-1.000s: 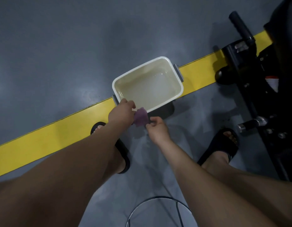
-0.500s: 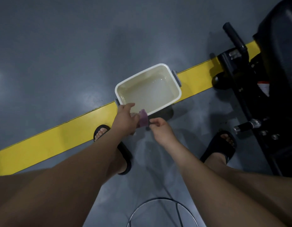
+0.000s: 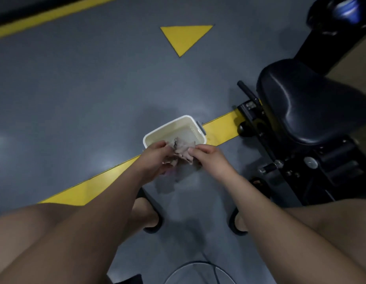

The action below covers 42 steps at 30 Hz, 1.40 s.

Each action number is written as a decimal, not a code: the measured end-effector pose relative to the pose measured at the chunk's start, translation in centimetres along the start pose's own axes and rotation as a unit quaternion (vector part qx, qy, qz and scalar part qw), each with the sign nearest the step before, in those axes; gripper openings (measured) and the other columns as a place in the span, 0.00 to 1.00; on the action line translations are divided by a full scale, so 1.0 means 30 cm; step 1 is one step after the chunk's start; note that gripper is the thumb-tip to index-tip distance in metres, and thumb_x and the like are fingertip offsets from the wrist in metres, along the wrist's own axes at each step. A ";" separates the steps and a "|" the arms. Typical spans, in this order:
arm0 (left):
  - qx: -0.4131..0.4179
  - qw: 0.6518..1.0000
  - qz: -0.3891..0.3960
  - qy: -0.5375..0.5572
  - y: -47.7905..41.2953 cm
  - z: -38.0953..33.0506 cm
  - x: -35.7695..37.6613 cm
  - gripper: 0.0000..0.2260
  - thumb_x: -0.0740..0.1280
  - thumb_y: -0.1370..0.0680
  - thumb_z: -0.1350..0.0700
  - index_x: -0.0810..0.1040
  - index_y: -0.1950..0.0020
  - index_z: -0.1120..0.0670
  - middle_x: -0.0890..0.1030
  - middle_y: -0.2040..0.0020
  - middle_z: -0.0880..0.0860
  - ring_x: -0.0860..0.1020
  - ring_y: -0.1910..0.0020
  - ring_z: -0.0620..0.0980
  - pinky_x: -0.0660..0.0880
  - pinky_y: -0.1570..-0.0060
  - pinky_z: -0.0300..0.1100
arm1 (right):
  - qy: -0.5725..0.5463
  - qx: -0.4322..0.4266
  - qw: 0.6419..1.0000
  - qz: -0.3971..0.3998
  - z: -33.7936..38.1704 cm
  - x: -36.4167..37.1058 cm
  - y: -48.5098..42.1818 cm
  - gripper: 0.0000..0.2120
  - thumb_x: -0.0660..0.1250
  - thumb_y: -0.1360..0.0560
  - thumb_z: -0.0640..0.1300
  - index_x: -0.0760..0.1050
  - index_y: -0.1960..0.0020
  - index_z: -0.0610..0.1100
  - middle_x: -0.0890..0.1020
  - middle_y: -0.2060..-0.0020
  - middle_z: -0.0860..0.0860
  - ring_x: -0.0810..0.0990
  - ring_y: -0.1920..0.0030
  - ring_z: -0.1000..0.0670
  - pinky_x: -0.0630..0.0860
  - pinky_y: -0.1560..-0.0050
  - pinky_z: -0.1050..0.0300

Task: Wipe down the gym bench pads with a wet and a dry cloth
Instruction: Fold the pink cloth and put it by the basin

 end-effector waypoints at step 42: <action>-0.075 0.974 -0.184 -0.108 -0.283 0.244 0.122 0.07 0.59 0.17 0.47 0.68 0.41 0.47 0.80 0.50 0.60 0.82 0.51 0.61 0.82 0.54 0.62 | 0.001 0.127 0.991 -0.043 -0.392 -0.088 -0.171 0.06 0.64 0.20 0.45 0.79 0.50 0.47 0.85 0.57 0.53 0.83 0.53 0.47 0.79 0.50 0.51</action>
Point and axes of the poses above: each hand's wrist, its own y-axis away from the middle knuckle, its own x-axis out of the palm, z = x × y, the point moved 4 cm from there along -y, towards the middle knuckle
